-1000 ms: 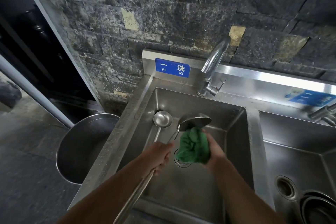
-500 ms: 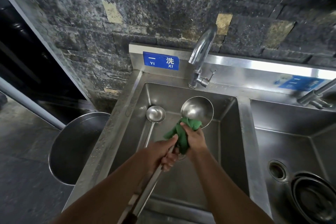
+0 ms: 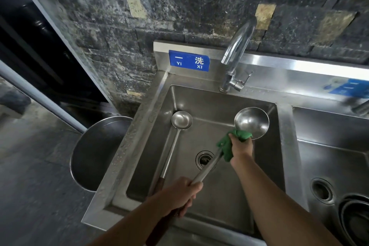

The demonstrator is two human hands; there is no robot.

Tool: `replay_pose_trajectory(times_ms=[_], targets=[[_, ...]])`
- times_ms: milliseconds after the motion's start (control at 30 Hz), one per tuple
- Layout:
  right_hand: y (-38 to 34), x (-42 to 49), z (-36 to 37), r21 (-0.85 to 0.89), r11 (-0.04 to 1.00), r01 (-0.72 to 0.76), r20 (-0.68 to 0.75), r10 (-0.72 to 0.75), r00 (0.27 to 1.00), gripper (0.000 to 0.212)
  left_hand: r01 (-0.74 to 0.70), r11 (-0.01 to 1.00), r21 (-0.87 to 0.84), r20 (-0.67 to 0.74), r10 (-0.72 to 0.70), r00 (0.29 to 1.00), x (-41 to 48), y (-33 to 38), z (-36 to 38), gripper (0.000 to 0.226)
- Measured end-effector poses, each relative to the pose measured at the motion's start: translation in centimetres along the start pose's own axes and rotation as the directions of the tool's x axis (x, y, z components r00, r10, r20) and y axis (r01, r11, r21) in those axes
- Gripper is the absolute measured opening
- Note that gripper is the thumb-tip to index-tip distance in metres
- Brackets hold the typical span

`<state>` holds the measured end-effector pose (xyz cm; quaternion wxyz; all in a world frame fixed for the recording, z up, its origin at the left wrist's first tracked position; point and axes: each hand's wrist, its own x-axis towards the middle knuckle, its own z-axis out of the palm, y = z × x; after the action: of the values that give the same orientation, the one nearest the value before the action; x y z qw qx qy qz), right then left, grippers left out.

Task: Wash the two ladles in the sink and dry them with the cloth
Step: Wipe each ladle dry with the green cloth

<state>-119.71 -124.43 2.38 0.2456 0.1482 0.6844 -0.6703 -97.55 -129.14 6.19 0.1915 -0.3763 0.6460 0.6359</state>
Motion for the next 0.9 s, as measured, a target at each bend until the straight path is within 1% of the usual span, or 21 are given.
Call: replay_pose_trajectory(times_ms=[33,67,100,133,200,233,300,333,400,467,567,667,767,833,900], targets=[[1.4,-0.8,0.5,-0.071,0.997,0.009,0.022,-0.007,1.0,0.023,0.077,0.994,-0.077,-0.018,-0.079,0.997,0.3,0.0,0.8,0.04],[2.6,-1.9,1.0,-0.12,0.993,0.01,0.046,-0.005,0.999,0.022,0.172,0.966,-0.191,-0.021,-0.179,0.984,0.7,0.2,1.5,0.043],[4.0,-2.9,1.4,-0.156,0.988,-0.005,0.082,0.018,0.996,0.021,0.252,0.915,-0.314,-0.004,-0.267,0.964,1.1,0.3,1.9,0.046],[5.6,-3.7,1.8,-0.164,0.986,-0.027,0.136,0.05,0.989,0.02,0.298,0.859,-0.417,0.016,-0.32,0.947,1.7,0.7,2.0,0.047],[7.8,-4.8,2.5,-0.152,0.982,-0.112,0.244,0.147,0.958,0.019,0.316,0.767,-0.559,0.03,-0.362,0.932,2.9,1.2,1.6,0.052],[8.7,-4.8,2.7,-0.165,0.977,-0.132,0.275,0.174,0.946,0.02,0.316,0.727,-0.61,0.035,-0.375,0.927,3.4,1.2,1.2,0.053],[10.1,-4.5,3.0,-0.211,0.97,-0.123,0.268,0.178,0.947,0.021,0.332,0.649,-0.684,0.068,-0.397,0.915,4.2,0.9,0.5,0.052],[10.3,-4.3,3.1,-0.224,0.966,-0.132,0.249,0.188,0.95,0.023,0.34,0.629,-0.699,0.086,-0.397,0.914,4.6,0.6,0.5,0.051],[10.7,-3.4,3.2,-0.229,0.958,-0.173,0.221,0.224,0.949,0.024,0.343,0.629,-0.698,0.089,-0.399,0.913,5.8,-0.1,0.4,0.047],[10.9,-2.1,3.4,-0.238,0.952,-0.191,0.203,0.241,0.949,0.022,0.321,0.662,-0.677,0.06,-0.385,0.921,7.2,-0.7,0.3,0.04],[11.0,0.4,4.1,-0.285,0.944,-0.165,0.191,0.225,0.956,0.014,0.299,0.739,-0.604,0.023,-0.359,0.933,8.9,-1.3,0.2,0.027],[11.2,3.1,4.7,-0.312,0.934,-0.174,0.162,0.233,0.959,0.015,0.281,0.806,-0.521,-0.04,-0.352,0.935,11.0,-1.6,0.1,0.024],[11.8,4.7,4.9,-0.313,0.925,-0.214,0.151,0.271,0.951,0.015,0.295,0.826,-0.481,-0.058,-0.366,0.929,12.8,-1.4,0.1,0.024],[12.2,5.2,4.9,-0.292,0.921,-0.258,0.148,0.31,0.939,0.02,0.314,0.84,-0.443,-0.059,-0.377,0.925,13.2,-1.6,0.5,0.025],[12.9,5.5,4.9,-0.293,0.917,-0.27,0.149,0.323,0.935,0.024,0.32,0.86,-0.397,-0.096,-0.385,0.918,13.5,-2.0,0.9,0.026]])
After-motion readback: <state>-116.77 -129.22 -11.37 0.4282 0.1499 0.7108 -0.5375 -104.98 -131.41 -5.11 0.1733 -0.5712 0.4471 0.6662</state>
